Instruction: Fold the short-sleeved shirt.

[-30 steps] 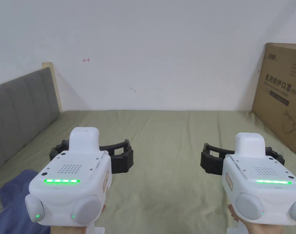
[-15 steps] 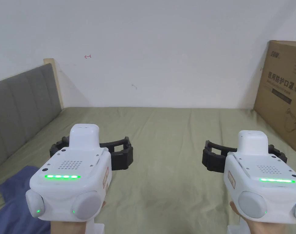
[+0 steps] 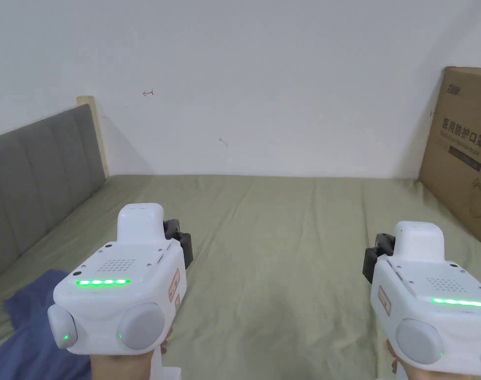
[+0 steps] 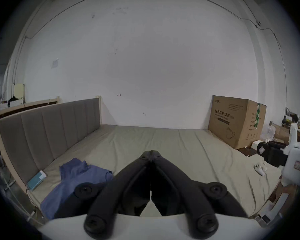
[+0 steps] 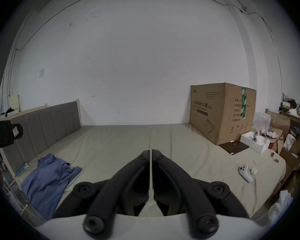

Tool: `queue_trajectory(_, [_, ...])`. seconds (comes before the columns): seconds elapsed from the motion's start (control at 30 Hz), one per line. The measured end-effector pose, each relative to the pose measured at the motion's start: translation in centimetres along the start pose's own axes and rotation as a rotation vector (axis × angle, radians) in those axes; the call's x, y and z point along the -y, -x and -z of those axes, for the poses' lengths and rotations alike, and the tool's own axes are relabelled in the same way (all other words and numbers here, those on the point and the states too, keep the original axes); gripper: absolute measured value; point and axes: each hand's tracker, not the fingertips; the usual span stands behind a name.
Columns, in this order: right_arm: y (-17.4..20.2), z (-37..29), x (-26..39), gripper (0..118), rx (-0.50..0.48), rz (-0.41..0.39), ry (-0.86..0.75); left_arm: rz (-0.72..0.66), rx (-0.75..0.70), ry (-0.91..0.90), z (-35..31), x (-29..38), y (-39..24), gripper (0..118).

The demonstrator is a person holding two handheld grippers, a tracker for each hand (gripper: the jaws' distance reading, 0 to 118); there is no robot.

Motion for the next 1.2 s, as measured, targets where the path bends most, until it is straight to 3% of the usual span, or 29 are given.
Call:
queue_trajectory(0.1, [0.3,0.1,0.2,0,0.022,-0.027,-0.008,-0.009,-0.001,0.018,0.3,0.3,0.2,0])
queue_trajectory(0.4, [2.3,0.9,-0.8,0,-0.048,-0.044,-0.004,0.025,-0.033,-0.003,-0.9,-0.3,0.7,0])
queue_trajectory(0.93, [18.3,3.2,-0.7,0,-0.506,-0.073,0.092,-0.017,-0.390,-0.001,-9.0,-1.1,13.6,0])
queue_trajectory(1.1, [20.8,3.7,0.5,0,-0.537,-0.140,0.104,-0.075,-0.404,0.112,-6.8,1.0,16.4,0])
queue_trajectory(1.2, [21.3,4.3,1.0,0,-0.550,-0.139,0.143,-0.143,-0.382,0.251,-2.6,3.4,18.3,0])
